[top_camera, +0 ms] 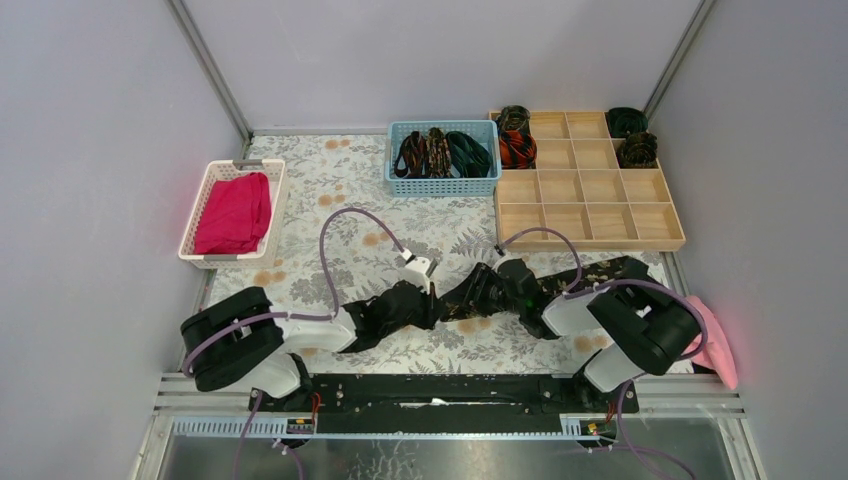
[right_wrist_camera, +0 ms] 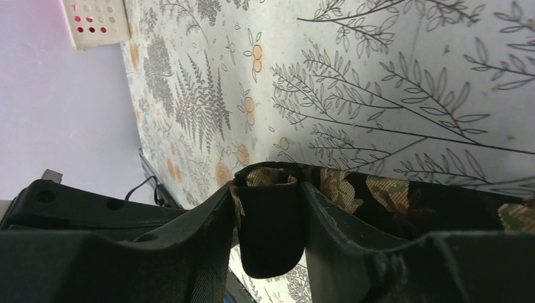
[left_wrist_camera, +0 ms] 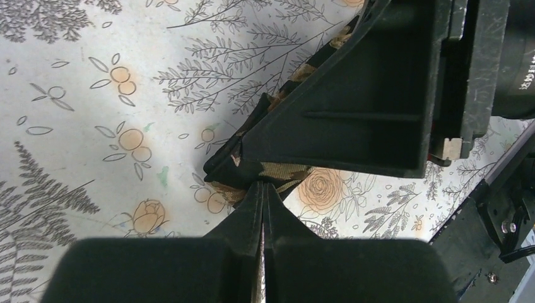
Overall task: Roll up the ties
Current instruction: Roll the tie at the center of the board.
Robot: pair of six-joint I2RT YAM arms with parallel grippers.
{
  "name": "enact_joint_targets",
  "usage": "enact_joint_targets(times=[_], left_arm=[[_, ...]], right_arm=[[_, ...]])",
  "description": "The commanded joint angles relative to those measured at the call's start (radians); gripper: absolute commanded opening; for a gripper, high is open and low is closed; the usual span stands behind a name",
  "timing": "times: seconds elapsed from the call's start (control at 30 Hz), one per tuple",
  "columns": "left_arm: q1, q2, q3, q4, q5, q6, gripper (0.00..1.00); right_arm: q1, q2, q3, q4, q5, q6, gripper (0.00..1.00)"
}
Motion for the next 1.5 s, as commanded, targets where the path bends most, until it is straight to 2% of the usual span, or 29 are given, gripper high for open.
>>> enact_joint_targets(times=[0.0,0.07,0.17,0.4,0.47,0.53,0.67,0.73,0.97,1.13,1.23,1.33,1.4,1.47], left_arm=[[-0.01,0.049,0.03,0.081,0.01,-0.002,0.0],[-0.01,0.064,0.034,0.084,0.012,-0.004,0.0],[-0.012,0.081,0.036,0.094,0.021,-0.009,0.0],[-0.023,0.135,0.052,0.11,0.043,-0.021,0.0],[-0.028,0.158,0.056,0.12,0.046,-0.023,0.0],[-0.032,0.174,0.064,0.125,0.05,-0.023,0.0],[-0.033,0.183,0.079,0.122,0.051,-0.018,0.0],[-0.035,0.173,0.088,0.105,0.048,-0.012,0.0],[-0.035,0.094,0.129,-0.002,0.005,0.024,0.0],[-0.035,0.047,0.181,-0.088,-0.028,0.064,0.0],[-0.033,0.019,0.216,-0.141,-0.043,0.073,0.0],[-0.018,-0.013,0.295,-0.297,-0.162,0.067,0.0],[0.041,0.006,0.344,-0.358,-0.149,0.08,0.0],[0.135,0.053,0.365,-0.346,-0.101,0.085,0.0]], right_arm=[[-0.004,-0.069,0.017,-0.155,0.066,-0.069,0.49],[-0.004,-0.098,0.028,-0.211,0.085,-0.094,0.5],[-0.002,-0.15,0.062,-0.327,0.133,-0.144,0.61],[0.007,-0.296,0.096,-0.524,0.257,-0.213,0.65],[0.007,-0.322,0.126,-0.646,0.327,-0.226,0.7],[0.007,-0.321,0.167,-0.731,0.348,-0.252,0.7],[0.013,-0.368,0.159,-0.75,0.39,-0.265,0.7],[0.015,-0.399,0.163,-0.777,0.419,-0.29,0.65],[0.045,-0.503,0.22,-0.942,0.493,-0.364,0.62],[0.057,-0.517,0.252,-1.01,0.514,-0.408,0.62],[0.072,-0.503,0.263,-1.029,0.513,-0.421,0.49],[0.123,-0.517,0.278,-1.079,0.576,-0.426,0.33],[0.165,-0.532,0.294,-1.132,0.622,-0.42,0.23],[0.221,-0.537,0.304,-1.18,0.657,-0.416,0.17]])
